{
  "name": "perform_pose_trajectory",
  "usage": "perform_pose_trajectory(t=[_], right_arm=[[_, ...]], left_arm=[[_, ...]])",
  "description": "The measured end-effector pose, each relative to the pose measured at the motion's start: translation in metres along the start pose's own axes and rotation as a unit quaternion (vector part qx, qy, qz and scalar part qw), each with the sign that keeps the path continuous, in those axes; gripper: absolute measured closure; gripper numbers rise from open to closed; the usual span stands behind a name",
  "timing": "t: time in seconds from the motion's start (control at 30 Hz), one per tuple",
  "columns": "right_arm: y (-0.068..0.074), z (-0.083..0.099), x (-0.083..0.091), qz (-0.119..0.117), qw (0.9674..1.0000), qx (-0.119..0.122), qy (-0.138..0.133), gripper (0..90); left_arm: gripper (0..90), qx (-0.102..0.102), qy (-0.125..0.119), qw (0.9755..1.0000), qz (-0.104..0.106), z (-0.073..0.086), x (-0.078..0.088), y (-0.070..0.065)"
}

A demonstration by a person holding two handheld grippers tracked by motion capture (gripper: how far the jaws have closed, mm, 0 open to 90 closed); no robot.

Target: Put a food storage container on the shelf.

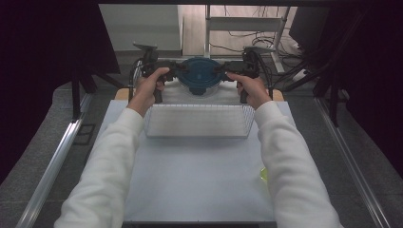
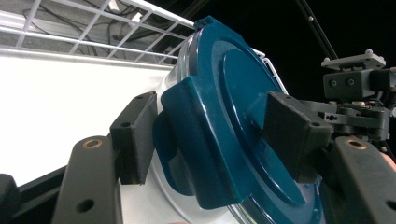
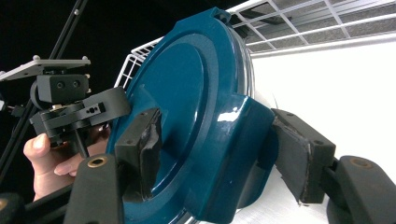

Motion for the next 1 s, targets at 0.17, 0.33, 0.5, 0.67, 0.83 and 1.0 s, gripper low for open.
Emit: perform_pose_trajectory(t=[0.17, 0.33, 0.5, 0.67, 0.83, 1.0], right_arm=[[0.002, 0.001, -0.001, 0.012, 0.9998, 0.01, -0.007, 32.1], [0.011, 0.001, 0.004, 0.039, 0.9973, 0.044, -0.045, 21.4], [0.019, 0.002, 0.015, 0.066, 0.9915, 0.089, -0.068, 14.5], [0.032, 0.01, 0.033, 0.071, 0.9844, 0.14, -0.08, 14.1], [0.042, 0.023, 0.045, 0.078, 0.979, 0.168, -0.084, 15.2], [0.05, 0.042, 0.058, 0.088, 0.9734, 0.195, -0.081, 16.0]], left_arm=[[34.6, -0.013, -0.006, 0.9998, -0.011, 0.0, -0.001, -0.002], [25.5, -0.045, -0.039, 0.9971, -0.046, -0.002, 0.007, -0.011], [21.8, -0.07, -0.049, 0.9939, -0.07, -0.001, 0.019, -0.014], [21.4, -0.127, -0.04, 0.9852, -0.109, 0.009, 0.033, -0.026], [21.5, -0.152, -0.049, 0.9824, -0.096, 0.022, 0.048, -0.043], [21.3, -0.178, -0.048, 0.9793, -0.084, 0.046, 0.061, -0.058]])
Point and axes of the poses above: each handheld gripper's, and its own axes: x roughly backward along the jaws, z roughly out of its underside, y roughly to its left, the point moved 5 cm from there along -x, roughly forward along the jaws, and after that the axes turned 5 degrees about y, right-handed, at the moved point
